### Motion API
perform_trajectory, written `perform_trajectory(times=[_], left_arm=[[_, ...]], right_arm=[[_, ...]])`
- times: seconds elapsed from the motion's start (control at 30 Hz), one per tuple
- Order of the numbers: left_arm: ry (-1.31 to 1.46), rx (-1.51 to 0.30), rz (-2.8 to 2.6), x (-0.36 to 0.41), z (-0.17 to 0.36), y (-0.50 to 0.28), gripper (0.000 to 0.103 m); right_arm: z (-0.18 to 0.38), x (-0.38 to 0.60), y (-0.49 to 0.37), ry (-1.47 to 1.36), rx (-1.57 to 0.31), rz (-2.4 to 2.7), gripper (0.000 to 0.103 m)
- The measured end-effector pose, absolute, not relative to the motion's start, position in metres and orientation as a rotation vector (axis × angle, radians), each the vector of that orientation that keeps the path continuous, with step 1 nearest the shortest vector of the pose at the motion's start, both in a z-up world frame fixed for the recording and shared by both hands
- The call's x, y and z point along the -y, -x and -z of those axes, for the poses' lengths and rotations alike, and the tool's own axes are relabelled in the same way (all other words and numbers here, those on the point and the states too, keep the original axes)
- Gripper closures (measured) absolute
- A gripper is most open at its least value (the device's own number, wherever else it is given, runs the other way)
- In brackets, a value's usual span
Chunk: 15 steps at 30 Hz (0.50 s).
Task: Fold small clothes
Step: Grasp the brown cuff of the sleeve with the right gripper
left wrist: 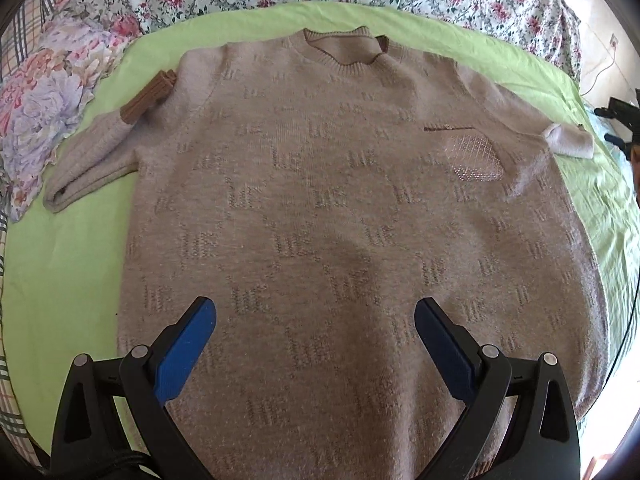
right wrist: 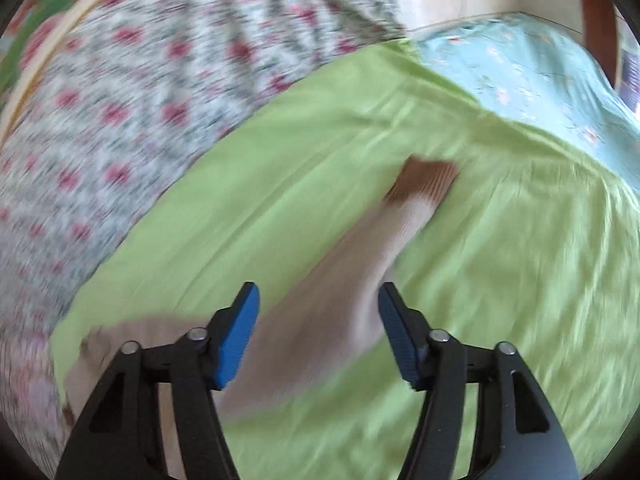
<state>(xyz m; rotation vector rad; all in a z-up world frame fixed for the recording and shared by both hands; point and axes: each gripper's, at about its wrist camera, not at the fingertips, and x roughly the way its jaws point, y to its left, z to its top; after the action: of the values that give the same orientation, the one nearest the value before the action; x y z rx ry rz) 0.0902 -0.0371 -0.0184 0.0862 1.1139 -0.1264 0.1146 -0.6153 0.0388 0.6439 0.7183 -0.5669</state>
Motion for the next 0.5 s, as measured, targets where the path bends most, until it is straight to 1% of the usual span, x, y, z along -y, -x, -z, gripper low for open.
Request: perform_trajectory(times=[0.13,0.27,0.33,0.37,0.4,0.43,0.47,0.5], left_arm=[[-0.082,-1.149,0.111,0.04,0.028,-0.099,0.003],[-0.08,-1.168,0.118,0.046,0.035,-0.106,0.003],[-0.086,-1.173,0.123,0.05,0.037,-0.109,0.003],[-0.086,-1.175,0.127,0.052,0.038,-0.111,0.003],[-0.083,-1.175,0.13,0.053,0.038,-0.112,0.003],[-0.076,-1.176,0.137,0.055,0.038,-0.113,0.003],[-0.07,-1.172,0.143,0.055,0.037,-0.114,0.003],[-0.068,-1.169,0.148,0.056,0.036,-0.114,0.003]], right_arm=[[-0.02,0.651,-0.151,-0.638,-0.781,0.634,0.043],[0.006,0.667,-0.18,-0.6,-0.874,0.689,0.043],[0.021,0.671,-0.188,-0.59,-0.925,0.702,0.044],[0.023,0.669,-0.191,-0.549,-0.931,0.712,0.047],[0.022,0.664,-0.192,-0.494,-0.946,0.737,0.059],[0.021,0.661,-0.193,-0.461,-0.95,0.744,0.067],[0.02,0.66,-0.191,-0.47,-0.942,0.733,0.089],[0.019,0.661,-0.188,-0.484,-0.929,0.728,0.091]])
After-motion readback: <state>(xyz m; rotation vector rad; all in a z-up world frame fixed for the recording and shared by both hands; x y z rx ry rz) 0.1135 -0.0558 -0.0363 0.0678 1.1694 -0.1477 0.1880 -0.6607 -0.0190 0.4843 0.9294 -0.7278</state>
